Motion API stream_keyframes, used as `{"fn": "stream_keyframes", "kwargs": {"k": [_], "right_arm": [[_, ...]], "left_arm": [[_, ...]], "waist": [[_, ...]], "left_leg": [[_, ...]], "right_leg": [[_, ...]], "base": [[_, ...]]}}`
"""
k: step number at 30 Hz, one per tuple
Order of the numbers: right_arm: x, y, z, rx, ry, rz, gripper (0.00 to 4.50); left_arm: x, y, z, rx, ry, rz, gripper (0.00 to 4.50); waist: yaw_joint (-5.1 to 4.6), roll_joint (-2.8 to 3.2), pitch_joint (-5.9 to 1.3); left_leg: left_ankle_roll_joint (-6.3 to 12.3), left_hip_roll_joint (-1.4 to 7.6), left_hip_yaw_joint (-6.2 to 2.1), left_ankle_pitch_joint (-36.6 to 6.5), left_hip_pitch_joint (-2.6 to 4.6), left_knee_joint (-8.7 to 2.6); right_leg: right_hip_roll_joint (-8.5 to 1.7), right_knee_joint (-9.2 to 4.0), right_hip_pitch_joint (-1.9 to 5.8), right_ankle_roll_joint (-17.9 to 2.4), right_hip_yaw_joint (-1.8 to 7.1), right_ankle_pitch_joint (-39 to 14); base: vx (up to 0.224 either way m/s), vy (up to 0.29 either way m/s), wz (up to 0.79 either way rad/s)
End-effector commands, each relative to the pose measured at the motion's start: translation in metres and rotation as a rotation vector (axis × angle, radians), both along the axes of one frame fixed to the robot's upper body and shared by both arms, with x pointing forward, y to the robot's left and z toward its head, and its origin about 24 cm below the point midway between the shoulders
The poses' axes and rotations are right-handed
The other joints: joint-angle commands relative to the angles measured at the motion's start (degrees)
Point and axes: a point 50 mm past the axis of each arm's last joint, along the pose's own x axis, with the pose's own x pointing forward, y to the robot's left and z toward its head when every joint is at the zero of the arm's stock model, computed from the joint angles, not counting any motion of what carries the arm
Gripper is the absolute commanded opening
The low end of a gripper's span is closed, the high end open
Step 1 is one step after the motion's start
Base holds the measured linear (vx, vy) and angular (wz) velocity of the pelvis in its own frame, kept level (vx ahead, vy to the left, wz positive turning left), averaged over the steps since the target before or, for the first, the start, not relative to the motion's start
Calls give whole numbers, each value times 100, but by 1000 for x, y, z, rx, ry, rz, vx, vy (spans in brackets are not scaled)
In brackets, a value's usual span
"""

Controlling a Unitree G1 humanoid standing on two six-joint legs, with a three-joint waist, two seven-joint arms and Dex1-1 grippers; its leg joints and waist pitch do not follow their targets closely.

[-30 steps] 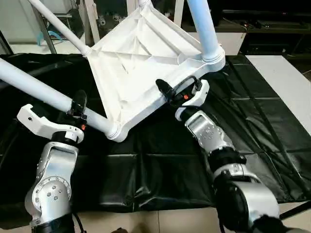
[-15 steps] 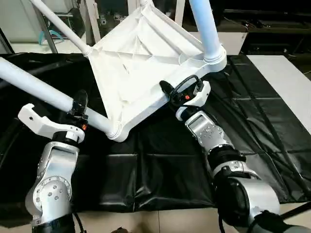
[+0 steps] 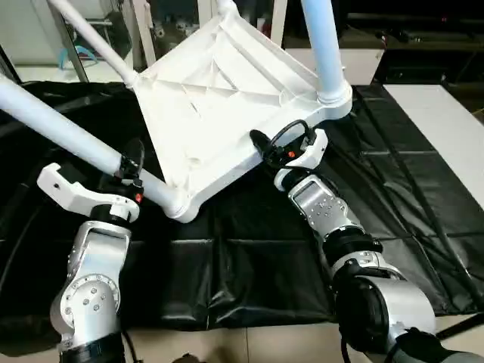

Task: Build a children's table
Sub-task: Flip table

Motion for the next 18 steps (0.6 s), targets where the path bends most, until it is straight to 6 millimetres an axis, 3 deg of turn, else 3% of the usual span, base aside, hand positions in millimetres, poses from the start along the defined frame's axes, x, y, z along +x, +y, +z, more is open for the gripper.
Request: {"fn": "stream_keyframes", "kwargs": {"k": [1,4,7,10,11,18], "right_arm": [[10,-12,33,-60,-177,-65,209],[12,-21,42,-91,-217,-119,209],[14,-29,50,-113,-249,-156,209],[15,-37,56,-135,-269,-197,209],[17,-48,65,-164,-295,-257,209],[17,-71,85,-255,-362,-364,206]], "left_arm": [[-1,3,-4,-7,20,20,349],[-1,3,-4,-6,18,23,389],[-1,3,-5,-4,19,28,403],[-1,5,-6,7,27,48,431],[0,8,-7,32,40,80,432],[0,18,-5,54,35,164,450]], "waist": [[17,-7,-482],[28,-5,-466],[37,13,-448],[57,17,-448],[57,5,-448],[92,-35,-445]], "left_leg": [[669,328,-105,576,95,-301],[718,344,-97,448,97,-297],[589,360,-92,220,124,-317],[430,365,-100,128,129,-332],[411,363,-99,120,125,-334],[285,340,-92,74,117,-337]], "right_leg": [[-458,-225,335,-1642,290,1188],[-457,-237,308,-1637,292,930],[-438,-269,281,-1550,290,571],[-428,-268,277,-1444,287,492],[-425,-271,280,-1424,287,501],[-428,-279,283,-1260,301,483]], "base": [[0,0,0],[0,0,0],[0,0,0],[0,0,0],[0,0,0],[0,0,0]]}}
